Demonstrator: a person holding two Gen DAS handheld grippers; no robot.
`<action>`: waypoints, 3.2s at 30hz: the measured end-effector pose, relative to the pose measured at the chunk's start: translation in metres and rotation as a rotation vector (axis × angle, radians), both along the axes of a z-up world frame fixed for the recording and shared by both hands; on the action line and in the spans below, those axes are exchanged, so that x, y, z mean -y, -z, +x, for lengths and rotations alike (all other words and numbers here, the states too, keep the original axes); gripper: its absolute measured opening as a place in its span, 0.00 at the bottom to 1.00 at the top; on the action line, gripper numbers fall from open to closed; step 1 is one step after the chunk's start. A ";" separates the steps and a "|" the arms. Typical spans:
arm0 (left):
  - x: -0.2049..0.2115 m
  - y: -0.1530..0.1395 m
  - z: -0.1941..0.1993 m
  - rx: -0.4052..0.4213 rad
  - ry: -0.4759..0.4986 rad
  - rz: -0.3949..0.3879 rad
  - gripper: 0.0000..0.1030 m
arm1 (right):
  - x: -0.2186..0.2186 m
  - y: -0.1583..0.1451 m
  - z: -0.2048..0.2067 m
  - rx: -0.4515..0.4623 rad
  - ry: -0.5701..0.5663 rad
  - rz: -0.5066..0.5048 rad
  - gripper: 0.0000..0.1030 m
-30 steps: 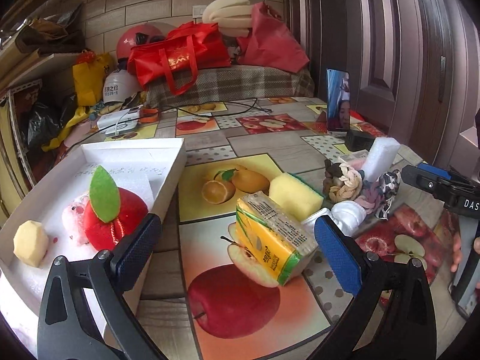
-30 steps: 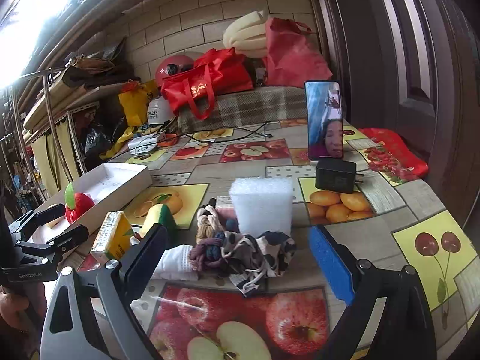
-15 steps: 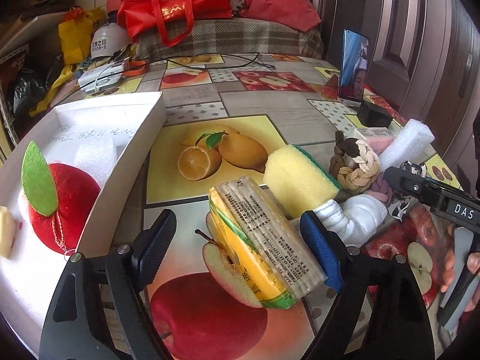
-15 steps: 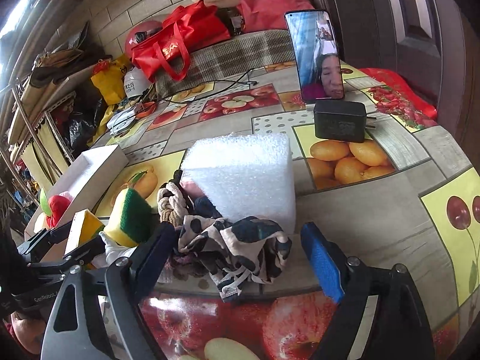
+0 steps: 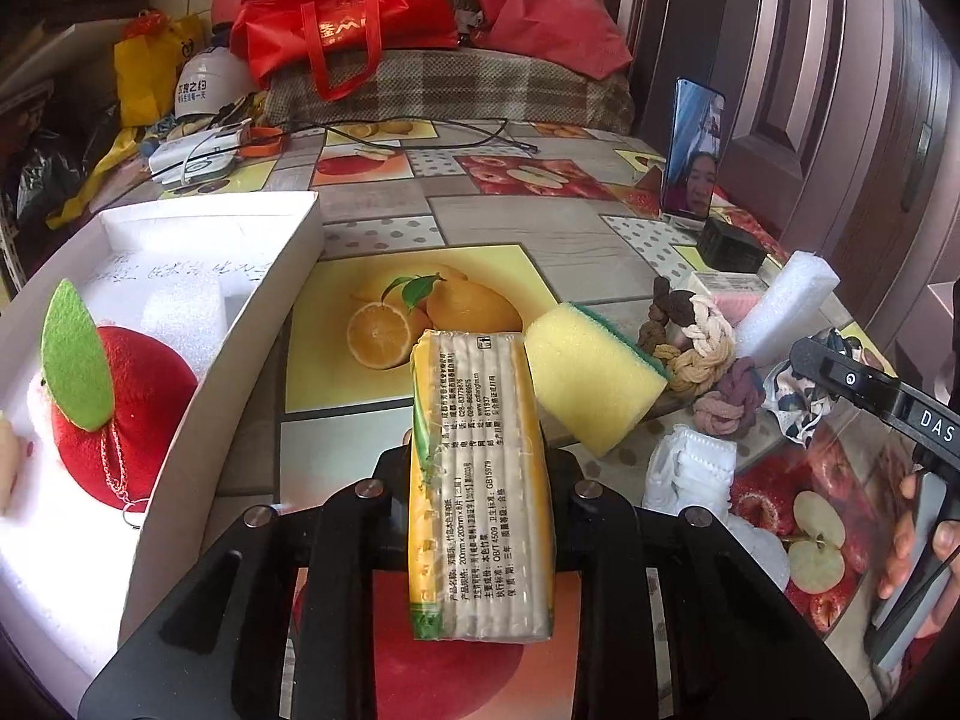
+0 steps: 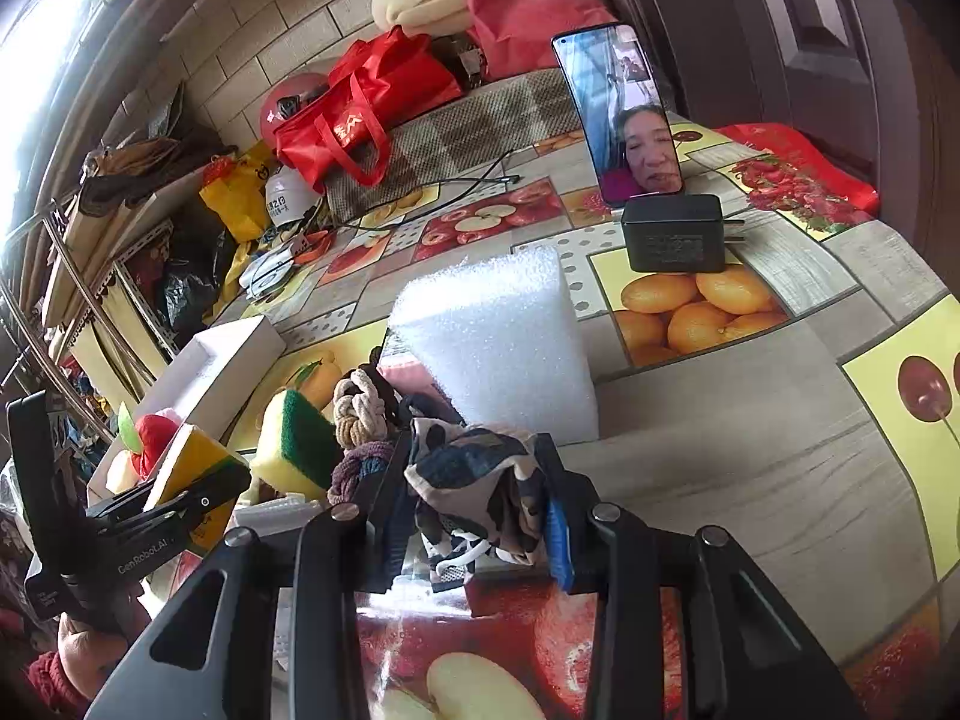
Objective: Organize soft objects
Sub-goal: 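Place the juice carton and leopard-print cloth in the white tray, opening both tools, then grasp the white sock with the left tool while the right tool grasps another white foam block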
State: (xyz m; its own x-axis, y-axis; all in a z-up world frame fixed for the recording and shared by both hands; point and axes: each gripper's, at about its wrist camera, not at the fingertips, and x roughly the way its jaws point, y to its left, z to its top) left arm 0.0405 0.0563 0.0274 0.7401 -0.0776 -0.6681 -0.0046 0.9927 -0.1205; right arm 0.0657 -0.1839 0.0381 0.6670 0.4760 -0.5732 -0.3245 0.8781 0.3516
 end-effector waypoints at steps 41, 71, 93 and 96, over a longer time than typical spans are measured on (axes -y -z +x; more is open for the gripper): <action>-0.200 -0.017 -0.082 0.269 -0.494 0.147 0.25 | -0.218 -0.020 -0.057 0.353 -0.416 -0.067 0.35; -0.212 -0.012 -0.063 0.180 -0.519 0.132 0.56 | -0.312 -0.010 -0.020 0.267 -0.535 -0.173 0.82; -0.158 -0.027 -0.105 0.380 -0.488 0.160 1.00 | -0.221 -0.027 -0.087 0.500 -0.428 -0.132 1.00; -0.125 -0.027 -0.100 0.366 -0.374 0.130 1.00 | -0.174 -0.030 -0.093 0.525 -0.389 -0.130 1.00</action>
